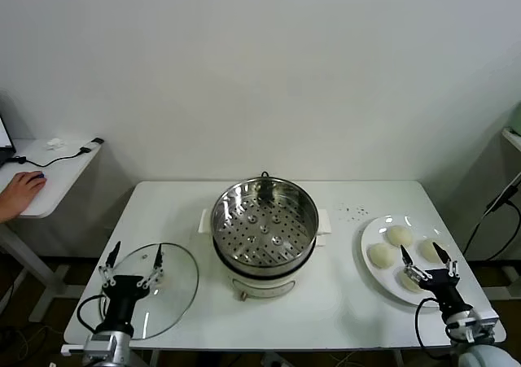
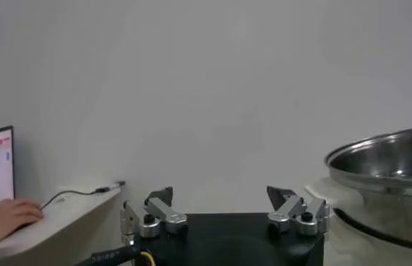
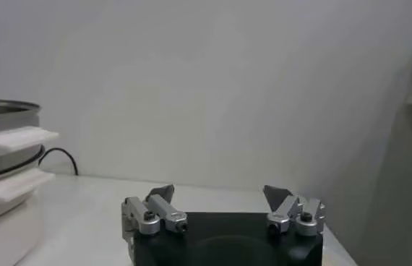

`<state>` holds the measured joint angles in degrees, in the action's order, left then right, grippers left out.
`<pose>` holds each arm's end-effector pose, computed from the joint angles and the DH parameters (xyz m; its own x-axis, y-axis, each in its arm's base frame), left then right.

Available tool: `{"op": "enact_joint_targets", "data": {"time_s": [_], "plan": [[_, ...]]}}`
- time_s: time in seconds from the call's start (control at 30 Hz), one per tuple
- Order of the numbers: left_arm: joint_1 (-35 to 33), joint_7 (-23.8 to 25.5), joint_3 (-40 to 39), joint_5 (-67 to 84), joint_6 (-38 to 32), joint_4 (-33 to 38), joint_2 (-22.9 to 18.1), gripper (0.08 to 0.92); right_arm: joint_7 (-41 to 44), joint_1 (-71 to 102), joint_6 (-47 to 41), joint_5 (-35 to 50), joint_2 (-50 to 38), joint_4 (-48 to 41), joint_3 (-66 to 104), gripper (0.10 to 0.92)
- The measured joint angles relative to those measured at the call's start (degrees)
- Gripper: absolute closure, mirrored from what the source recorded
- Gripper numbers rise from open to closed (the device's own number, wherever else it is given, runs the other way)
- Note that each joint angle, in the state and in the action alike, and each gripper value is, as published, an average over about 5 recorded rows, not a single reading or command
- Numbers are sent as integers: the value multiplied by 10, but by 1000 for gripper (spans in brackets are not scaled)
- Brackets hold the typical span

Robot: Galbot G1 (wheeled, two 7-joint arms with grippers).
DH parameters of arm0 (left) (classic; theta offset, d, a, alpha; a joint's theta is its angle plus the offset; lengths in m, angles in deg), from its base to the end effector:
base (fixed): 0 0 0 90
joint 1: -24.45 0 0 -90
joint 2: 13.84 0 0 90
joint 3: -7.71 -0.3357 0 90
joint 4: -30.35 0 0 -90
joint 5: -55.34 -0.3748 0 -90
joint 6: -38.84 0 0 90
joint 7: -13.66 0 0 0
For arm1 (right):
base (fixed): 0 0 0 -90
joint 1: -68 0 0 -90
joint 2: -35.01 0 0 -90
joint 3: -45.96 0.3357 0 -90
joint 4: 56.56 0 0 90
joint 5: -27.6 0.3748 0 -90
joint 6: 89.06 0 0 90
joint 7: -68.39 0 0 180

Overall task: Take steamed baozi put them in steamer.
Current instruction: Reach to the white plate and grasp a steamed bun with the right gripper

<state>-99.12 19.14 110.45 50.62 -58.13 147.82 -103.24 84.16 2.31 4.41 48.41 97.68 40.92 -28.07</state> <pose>0.1807 0.0750 -0.3144 -0.9973 -0.0735 -0.0060 -0.0731 0.9744 0.2128 0.2400 -0.2226 -0.3366 -0.9824 -0.0975 0.1596 -0.1211 0.9819 -0.1458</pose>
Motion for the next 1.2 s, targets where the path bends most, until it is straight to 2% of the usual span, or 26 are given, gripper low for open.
{"op": "enact_joint_targets", "data": {"time_s": [0.17, 0.4, 0.7, 0.93, 1.2], "plan": [[-5, -5, -3, 11, 5, 4, 3, 177, 62, -21, -31, -48, -51, -11, -7, 203], [-14, -17, -9, 23, 10, 9, 8, 177, 170, -94, -74, -132, -176, -52, -66, 203], [-31, -26, -15, 35, 11, 17, 8, 177, 307, -319, -69, -228, -303, -156, -272, 203], [-33, -29, -14, 41, 16, 15, 8, 177, 401, -538, -32, -288, -325, -254, -486, 203], [-29, -31, -12, 43, 22, 9, 7, 177, 475, -719, 5, -338, -286, -369, -657, 203]]}}
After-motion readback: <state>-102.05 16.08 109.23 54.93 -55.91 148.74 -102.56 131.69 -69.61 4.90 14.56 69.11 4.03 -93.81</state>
